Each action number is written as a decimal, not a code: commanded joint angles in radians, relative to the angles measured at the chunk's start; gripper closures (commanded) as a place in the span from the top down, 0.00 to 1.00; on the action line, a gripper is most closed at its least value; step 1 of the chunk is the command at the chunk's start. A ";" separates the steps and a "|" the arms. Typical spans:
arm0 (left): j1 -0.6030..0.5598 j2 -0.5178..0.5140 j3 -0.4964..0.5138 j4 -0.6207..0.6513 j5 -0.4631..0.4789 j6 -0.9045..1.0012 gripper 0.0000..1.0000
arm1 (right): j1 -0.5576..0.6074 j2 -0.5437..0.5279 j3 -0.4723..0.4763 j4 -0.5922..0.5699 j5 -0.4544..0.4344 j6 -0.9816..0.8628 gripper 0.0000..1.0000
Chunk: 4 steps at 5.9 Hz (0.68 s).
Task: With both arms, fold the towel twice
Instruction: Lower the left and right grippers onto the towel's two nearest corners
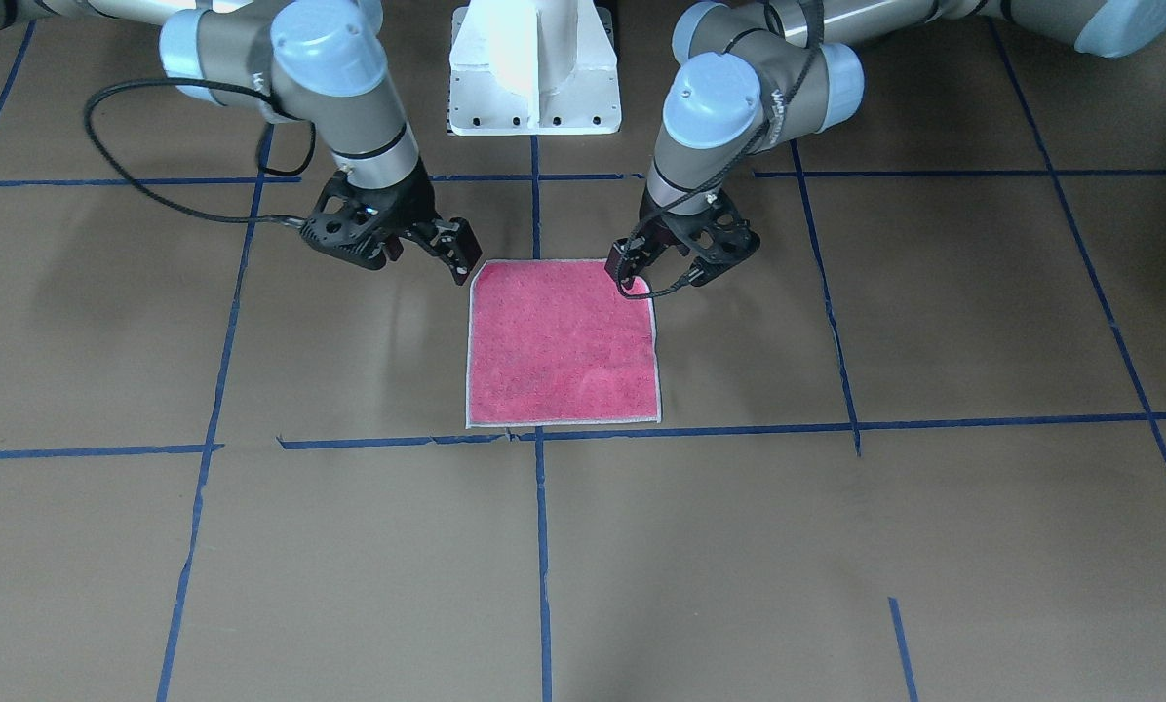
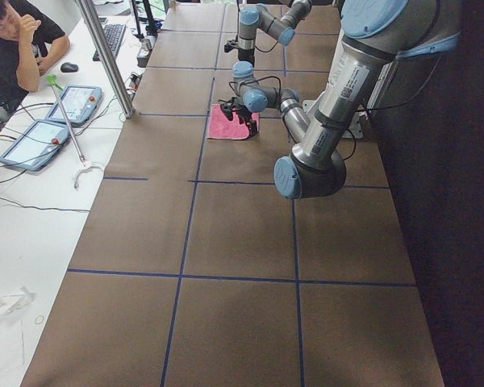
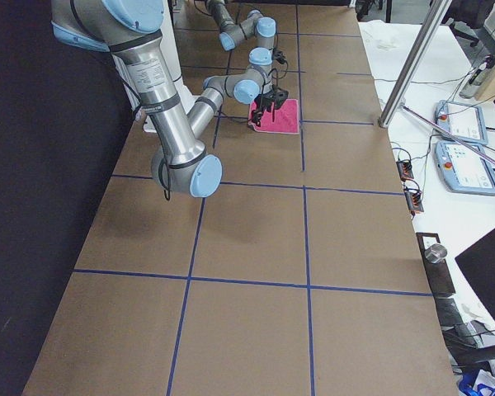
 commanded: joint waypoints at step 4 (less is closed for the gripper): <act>0.043 -0.011 0.004 -0.001 0.062 -0.136 1.00 | -0.108 0.033 -0.090 -0.035 -0.095 0.048 1.00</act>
